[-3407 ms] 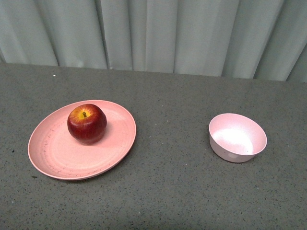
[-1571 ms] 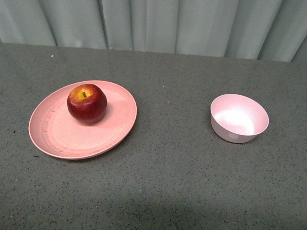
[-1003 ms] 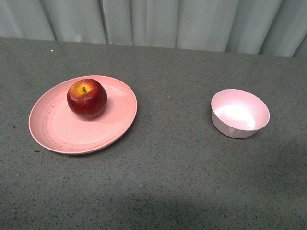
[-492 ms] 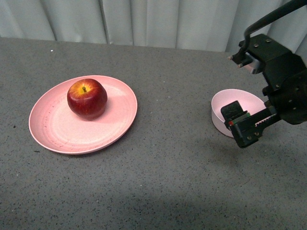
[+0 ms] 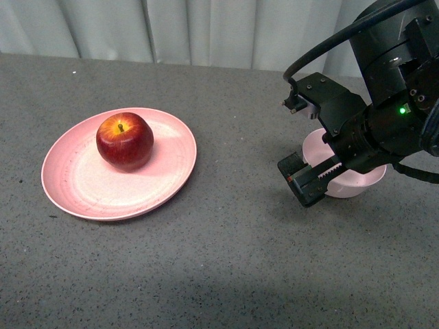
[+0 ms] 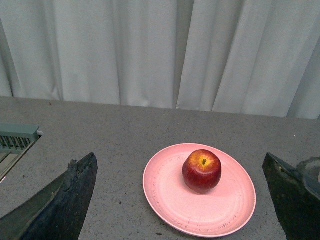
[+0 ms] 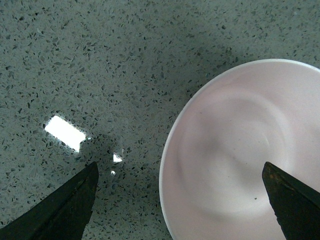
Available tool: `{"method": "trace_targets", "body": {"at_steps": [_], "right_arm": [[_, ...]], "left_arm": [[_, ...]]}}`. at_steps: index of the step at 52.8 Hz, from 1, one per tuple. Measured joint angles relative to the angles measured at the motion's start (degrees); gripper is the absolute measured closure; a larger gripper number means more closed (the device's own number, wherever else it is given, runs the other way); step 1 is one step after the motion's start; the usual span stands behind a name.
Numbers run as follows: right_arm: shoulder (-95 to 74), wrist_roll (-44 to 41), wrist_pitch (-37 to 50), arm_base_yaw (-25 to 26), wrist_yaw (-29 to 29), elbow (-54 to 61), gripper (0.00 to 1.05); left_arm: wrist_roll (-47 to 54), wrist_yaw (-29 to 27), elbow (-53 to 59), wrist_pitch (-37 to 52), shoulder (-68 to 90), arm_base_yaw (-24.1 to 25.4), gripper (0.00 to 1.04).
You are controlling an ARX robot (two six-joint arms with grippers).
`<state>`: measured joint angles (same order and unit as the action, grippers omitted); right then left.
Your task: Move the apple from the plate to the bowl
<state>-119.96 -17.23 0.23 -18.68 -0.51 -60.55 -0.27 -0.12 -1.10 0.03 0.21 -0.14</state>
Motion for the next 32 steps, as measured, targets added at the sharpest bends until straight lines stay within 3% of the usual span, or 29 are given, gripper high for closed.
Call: {"method": "trace_targets", "body": {"at_steps": [3,10,32], "right_arm": [[-0.8,-0.2,-0.2,-0.2,0.3,-0.5,0.10],[-1.7,-0.6,-0.5,-0.4,0.7,-0.8,0.29],[-2.4,-1.1,-1.2,-0.5,2.0,-1.0,1.04]], "left_arm": [[0.0,0.0,0.0,0.0,0.0,0.0,0.07],[0.0,0.0,0.0,0.0,0.0,0.0,0.07],[0.0,0.0,0.0,0.0,0.0,0.0,0.07]]}}
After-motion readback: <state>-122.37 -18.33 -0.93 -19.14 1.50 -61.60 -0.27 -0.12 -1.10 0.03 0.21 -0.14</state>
